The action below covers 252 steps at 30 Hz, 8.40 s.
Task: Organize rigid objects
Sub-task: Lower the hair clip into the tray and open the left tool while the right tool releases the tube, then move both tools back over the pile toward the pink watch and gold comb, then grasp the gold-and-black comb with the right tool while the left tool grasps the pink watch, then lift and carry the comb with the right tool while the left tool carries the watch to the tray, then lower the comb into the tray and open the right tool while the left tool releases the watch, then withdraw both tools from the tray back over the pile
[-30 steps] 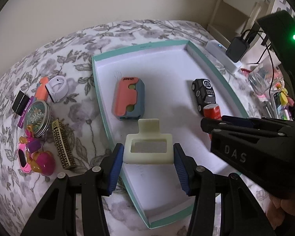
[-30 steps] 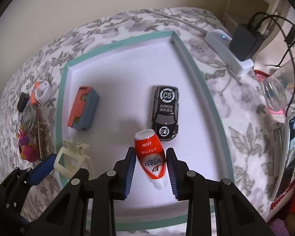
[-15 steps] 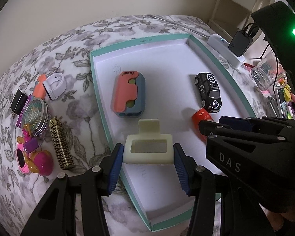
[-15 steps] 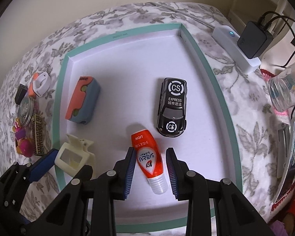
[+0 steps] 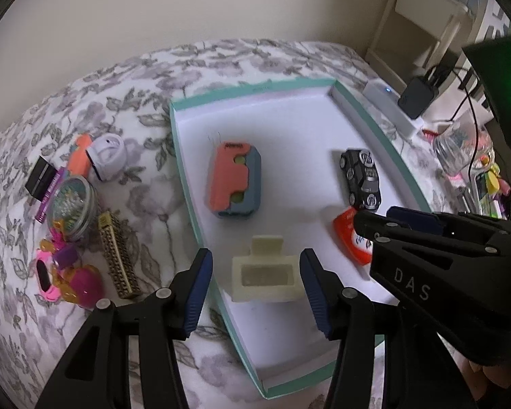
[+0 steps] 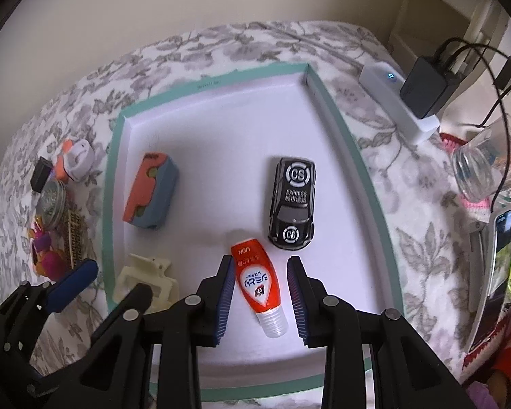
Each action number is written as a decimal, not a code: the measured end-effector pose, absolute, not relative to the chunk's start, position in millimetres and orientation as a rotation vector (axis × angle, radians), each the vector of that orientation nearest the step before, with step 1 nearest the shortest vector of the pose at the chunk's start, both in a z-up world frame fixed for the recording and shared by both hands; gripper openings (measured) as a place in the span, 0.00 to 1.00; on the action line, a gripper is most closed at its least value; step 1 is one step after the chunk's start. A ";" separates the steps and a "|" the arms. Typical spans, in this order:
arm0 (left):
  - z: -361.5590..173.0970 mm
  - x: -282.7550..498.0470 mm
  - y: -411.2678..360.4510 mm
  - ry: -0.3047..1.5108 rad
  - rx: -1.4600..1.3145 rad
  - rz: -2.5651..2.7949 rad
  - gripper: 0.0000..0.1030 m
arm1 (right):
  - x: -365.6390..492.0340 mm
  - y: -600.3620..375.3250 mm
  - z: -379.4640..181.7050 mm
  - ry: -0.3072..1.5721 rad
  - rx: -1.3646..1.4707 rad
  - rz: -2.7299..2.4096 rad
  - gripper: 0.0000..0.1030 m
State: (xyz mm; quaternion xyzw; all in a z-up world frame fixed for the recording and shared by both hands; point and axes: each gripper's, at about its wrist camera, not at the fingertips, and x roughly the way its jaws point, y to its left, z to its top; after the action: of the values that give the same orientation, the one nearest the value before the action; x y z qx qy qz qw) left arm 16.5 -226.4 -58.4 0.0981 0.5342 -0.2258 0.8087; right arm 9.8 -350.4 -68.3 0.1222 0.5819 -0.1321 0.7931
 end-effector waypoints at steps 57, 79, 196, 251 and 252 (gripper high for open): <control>-36.0 93.9 43.1 1.095 -0.285 0.220 0.99 | 47.5 -241.8 -45.7 1.122 0.164 -0.100 0.86; -103.7 112.7 12.8 1.301 -0.206 0.177 0.96 | 75.5 -163.8 -97.2 1.246 -0.015 0.028 0.62; -59.2 14.6 -250.8 1.061 0.230 -0.572 0.12 | -3.7 -397.0 -86.5 1.220 0.473 -0.461 0.16; -36.9 88.6 -99.7 1.070 -0.100 -0.040 0.88 | 27.5 -321.7 -49.5 1.071 0.277 -0.265 0.81; -36.3 90.1 -94.5 1.070 -0.107 -0.027 0.88 | 27.7 -319.5 -49.0 1.068 0.276 -0.260 0.87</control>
State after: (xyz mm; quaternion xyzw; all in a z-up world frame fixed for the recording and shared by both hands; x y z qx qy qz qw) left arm 90.1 -94.5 -36.3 -0.0511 0.5096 -0.0129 0.8588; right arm 27.7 -319.5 -49.0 0.1307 0.5060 -0.1233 0.8436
